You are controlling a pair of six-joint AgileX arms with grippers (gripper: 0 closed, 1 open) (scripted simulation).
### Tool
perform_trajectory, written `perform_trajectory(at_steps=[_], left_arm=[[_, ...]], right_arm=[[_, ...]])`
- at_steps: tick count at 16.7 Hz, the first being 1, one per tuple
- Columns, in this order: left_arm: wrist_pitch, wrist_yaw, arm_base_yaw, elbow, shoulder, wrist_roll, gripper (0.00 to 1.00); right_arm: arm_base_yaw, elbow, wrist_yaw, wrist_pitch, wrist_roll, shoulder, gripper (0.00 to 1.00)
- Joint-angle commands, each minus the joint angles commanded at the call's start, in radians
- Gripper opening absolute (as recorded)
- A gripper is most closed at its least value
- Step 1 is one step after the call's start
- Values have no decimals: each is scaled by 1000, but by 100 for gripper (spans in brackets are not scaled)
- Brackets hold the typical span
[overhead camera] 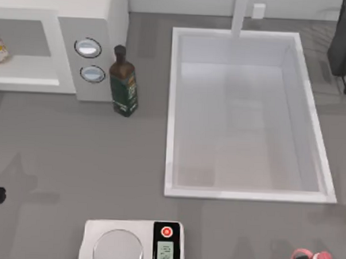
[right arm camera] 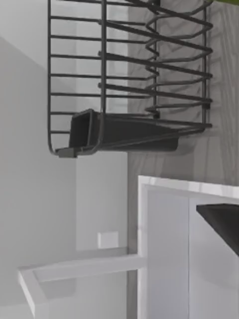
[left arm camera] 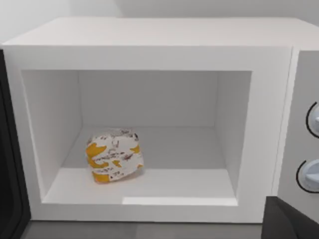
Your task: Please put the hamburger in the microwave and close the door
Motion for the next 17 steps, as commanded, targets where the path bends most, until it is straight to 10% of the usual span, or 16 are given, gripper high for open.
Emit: perform_trajectory(at_steps=[17], left_arm=[[154,159,149,20,171,3,0]], right_arm=[[0,0,0,0,0,0,100]])
